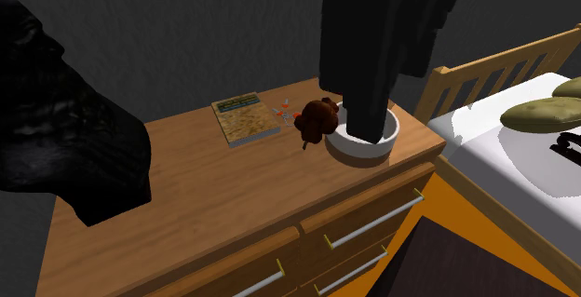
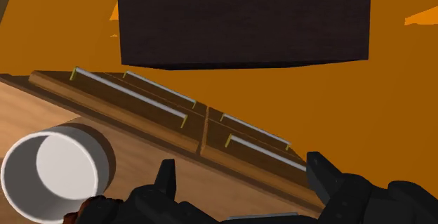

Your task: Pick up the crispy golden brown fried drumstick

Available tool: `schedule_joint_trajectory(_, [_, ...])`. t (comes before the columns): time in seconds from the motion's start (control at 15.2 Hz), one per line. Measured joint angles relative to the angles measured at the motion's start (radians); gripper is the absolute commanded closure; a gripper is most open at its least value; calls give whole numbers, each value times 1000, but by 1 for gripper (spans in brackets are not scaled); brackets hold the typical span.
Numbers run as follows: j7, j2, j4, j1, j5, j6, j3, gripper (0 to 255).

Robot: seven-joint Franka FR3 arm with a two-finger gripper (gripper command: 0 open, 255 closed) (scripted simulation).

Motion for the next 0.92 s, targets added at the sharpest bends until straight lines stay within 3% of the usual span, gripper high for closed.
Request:
schedule_joint_trajectory(0.53, [-84,229,26,-45,-22,234,-101,0])
schedule_joint_trajectory(0.92, [-167,436,112,-72,6,375,-173,0])
